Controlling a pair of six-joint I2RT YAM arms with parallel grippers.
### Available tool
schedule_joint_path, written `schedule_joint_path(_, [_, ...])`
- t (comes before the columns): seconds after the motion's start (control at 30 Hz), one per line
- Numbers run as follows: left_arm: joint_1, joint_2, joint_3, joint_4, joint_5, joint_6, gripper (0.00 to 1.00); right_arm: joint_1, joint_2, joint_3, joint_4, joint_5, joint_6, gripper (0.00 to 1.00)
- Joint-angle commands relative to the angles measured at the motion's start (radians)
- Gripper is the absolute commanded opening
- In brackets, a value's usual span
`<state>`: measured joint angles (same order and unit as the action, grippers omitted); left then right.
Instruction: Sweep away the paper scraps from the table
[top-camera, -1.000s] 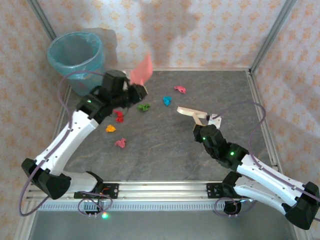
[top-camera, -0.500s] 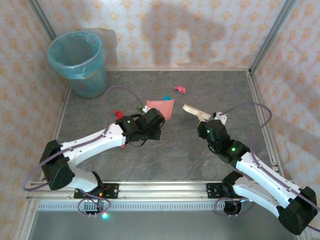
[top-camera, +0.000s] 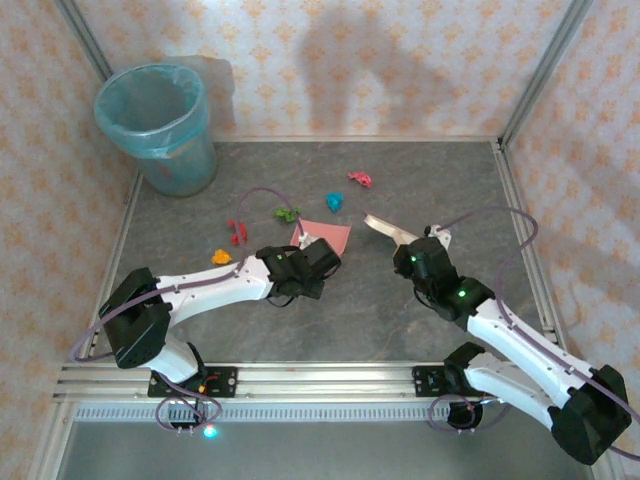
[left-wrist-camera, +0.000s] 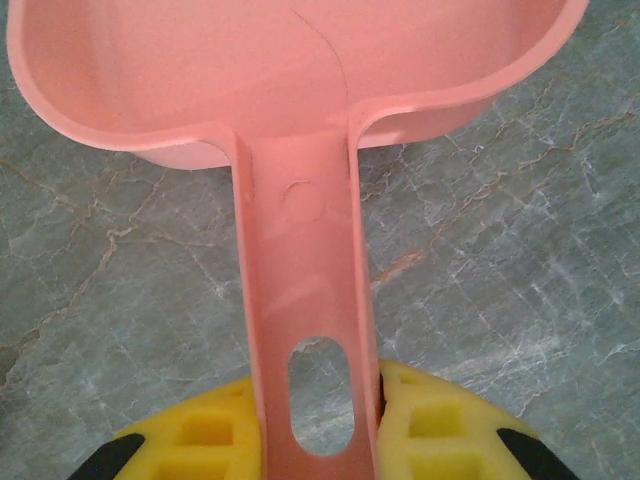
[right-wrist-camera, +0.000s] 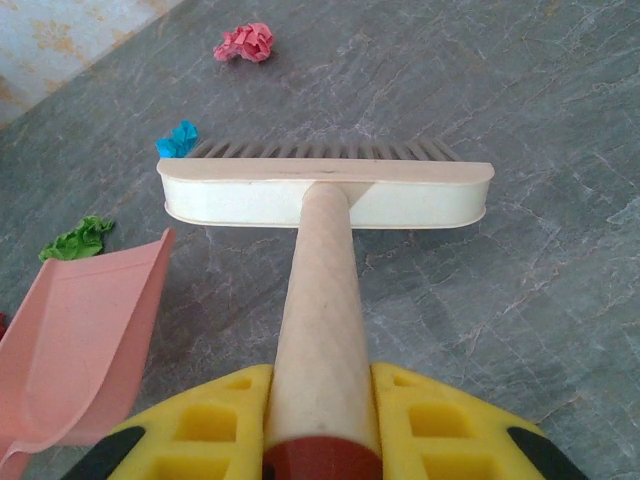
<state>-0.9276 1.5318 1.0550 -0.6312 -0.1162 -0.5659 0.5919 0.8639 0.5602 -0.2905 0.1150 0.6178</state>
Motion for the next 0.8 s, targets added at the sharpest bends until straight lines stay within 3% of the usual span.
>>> schedule_joint_path(0.0, [-0.004, -0.023, -0.007, -0.008, -0.073, 0.017, 0.00, -0.007, 0.014, 0.038, 0.014, 0.030, 0.020, 0.00])
schedule_joint_path(0.23, [0.005, 0.012, 0.011, -0.060, -0.096, 0.001, 0.00, -0.007, 0.123, 0.134, -0.015, 0.052, 0.025, 0.00])
schedule_joint_path(0.4, [0.021, 0.022, 0.007, -0.051, -0.045, 0.010, 0.00, -0.006, 0.138, 0.192, 0.059, 0.130, -0.048, 0.00])
schedule_joint_path(0.57, [0.023, 0.061, 0.020, -0.049, 0.004, 0.016, 0.00, -0.007, 0.250, 0.389, -0.008, 0.247, -0.189, 0.00])
schedule_joint_path(0.77, [0.023, 0.073, 0.019, -0.036, 0.026, 0.018, 0.00, -0.017, 0.488, 0.636, -0.093, 0.280, -0.324, 0.00])
